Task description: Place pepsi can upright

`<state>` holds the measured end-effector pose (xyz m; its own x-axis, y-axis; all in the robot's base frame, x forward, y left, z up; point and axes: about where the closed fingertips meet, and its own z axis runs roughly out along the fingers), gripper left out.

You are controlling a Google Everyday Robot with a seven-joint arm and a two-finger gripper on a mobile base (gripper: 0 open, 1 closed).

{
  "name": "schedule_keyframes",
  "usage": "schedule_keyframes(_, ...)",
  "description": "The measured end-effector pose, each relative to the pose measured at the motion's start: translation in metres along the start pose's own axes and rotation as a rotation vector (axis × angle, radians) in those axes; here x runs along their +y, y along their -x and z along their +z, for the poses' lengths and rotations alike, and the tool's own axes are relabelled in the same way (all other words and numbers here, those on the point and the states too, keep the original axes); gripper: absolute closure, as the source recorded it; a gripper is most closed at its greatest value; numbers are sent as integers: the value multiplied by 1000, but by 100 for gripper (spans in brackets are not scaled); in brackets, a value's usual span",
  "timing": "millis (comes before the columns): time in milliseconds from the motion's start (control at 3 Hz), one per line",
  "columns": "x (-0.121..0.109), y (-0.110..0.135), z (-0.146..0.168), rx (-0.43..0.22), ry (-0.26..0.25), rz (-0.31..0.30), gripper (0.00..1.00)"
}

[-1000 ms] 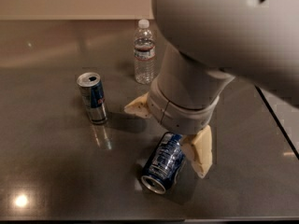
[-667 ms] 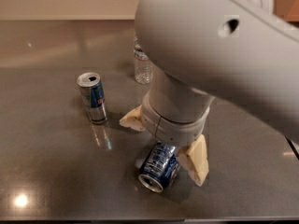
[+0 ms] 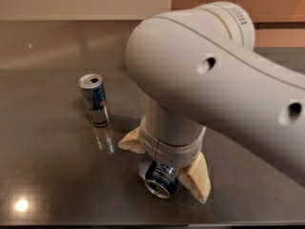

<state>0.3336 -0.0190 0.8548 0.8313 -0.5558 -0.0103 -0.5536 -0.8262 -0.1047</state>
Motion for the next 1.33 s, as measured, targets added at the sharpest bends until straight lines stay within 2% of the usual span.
schedule_keyframes(333, 3, 1, 10, 1, 36, -12, 17)
schedule_keyframes(667, 5, -3, 15, 4, 57, -6, 41)
schedule_keyframes(1000, 5, -11, 12, -12, 62, 40, 64)
schedule_keyframes(1333, 5, -34, -9, -108, 43, 192, 88)
